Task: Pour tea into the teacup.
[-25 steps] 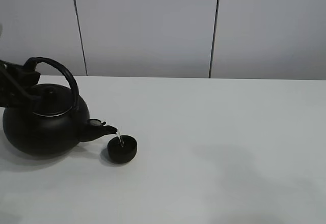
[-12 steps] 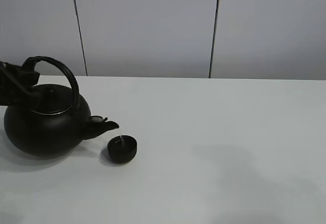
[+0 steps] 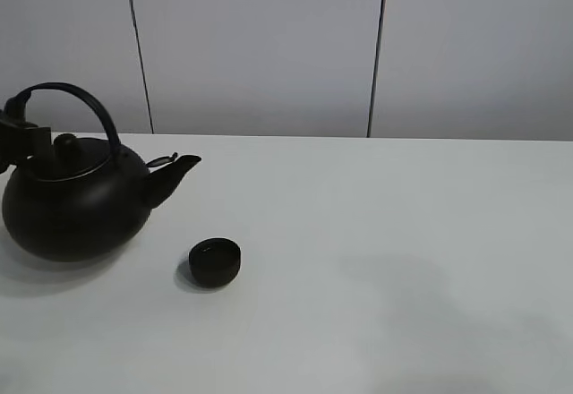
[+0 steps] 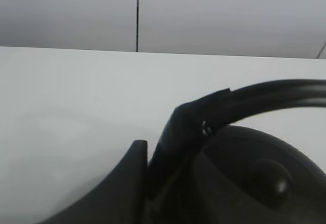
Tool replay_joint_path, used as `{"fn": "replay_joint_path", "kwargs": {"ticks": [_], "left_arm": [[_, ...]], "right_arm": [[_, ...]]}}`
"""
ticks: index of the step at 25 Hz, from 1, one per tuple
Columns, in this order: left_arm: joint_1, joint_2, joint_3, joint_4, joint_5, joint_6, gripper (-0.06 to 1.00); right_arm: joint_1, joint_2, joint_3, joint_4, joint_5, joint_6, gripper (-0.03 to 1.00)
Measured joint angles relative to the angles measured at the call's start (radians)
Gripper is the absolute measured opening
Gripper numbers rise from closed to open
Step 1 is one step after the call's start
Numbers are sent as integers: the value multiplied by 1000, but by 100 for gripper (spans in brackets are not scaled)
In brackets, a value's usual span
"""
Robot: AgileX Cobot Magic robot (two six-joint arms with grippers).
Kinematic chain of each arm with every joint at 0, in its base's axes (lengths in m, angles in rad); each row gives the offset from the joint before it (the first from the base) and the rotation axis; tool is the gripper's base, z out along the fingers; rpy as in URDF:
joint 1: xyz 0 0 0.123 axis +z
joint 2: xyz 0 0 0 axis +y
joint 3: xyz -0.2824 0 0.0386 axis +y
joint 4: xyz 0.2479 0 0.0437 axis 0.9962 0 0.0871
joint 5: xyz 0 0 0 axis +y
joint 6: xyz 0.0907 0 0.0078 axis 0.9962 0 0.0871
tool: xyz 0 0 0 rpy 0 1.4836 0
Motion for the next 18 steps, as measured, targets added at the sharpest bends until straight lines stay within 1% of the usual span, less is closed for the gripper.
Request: {"fn": "replay_joint_path", "kwargs": {"ticks": [4,7,14,18], "left_arm": [[48,0,80,17,-87,-6,15],[70,-1,127,49,-138,-6,15],[70,-4,160,127,-150,15,15],[70,-4,160,134,-152,21,15]], "right_arm": [[0,0,0,0,0,0,55],[0,0,0,0,0,0,55],[0,0,0,0,0,0,55],[0,0,0,0,0,0,55]]}}
